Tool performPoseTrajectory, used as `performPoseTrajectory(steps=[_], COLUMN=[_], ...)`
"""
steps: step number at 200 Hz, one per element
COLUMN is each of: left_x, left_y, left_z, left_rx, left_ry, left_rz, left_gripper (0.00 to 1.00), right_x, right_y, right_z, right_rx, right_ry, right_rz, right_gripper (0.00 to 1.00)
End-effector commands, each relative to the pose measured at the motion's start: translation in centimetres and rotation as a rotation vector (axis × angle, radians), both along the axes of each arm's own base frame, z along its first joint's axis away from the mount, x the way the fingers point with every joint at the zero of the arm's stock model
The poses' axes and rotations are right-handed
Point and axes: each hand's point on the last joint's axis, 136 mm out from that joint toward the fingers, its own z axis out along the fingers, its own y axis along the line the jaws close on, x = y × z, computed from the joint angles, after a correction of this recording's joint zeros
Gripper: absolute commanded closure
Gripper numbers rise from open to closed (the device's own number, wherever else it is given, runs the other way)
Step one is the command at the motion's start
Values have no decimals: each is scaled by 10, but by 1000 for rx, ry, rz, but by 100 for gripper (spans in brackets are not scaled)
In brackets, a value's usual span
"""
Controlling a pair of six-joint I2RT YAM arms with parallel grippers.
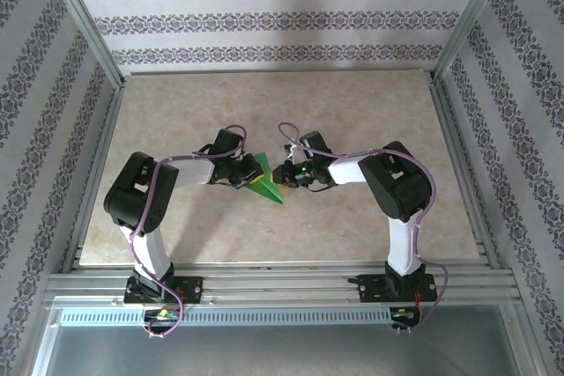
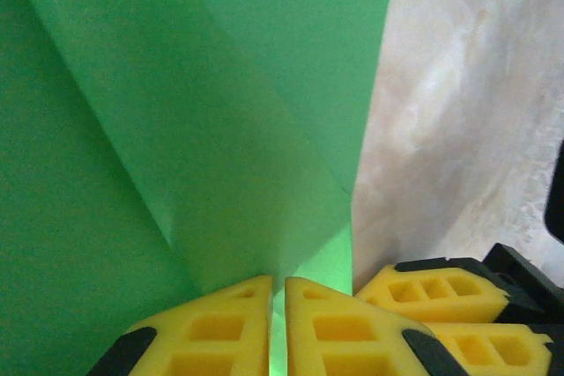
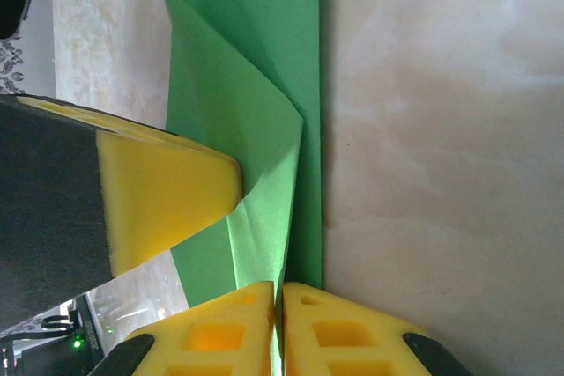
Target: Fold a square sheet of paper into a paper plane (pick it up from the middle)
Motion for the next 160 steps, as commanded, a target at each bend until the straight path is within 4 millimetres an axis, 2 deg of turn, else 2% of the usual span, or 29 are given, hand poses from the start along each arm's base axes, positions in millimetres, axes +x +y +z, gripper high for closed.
performPoseTrajectory(steps=[1, 37, 83, 99, 133, 160], left_x=[-11, -16, -21, -24, -27, -26], left_y=[16, 17, 20, 22, 25, 24], left_z=[-21, -29, -37, -39, -43, -42], left_rx=[57, 64, 85, 95, 99, 89], left_ry=[62, 80, 102, 112, 119, 115], left_rz=[17, 6, -1, -4, -5, -8], left_gripper=[86, 87, 87, 87, 87, 87], right_x=[-14, -13, -7, -6, 0, -5], right_y=[-20, -18, -12, -10, -12, -21], right_z=[-45, -41, -23, -12, 28, 42], right_rx=[-134, -126, -92, -68, -9, -23], right_ry=[102, 99, 89, 88, 61, 45], right_rz=[-38, -37, -40, -46, -65, -63], right_gripper=[84, 84, 78, 76, 69, 69])
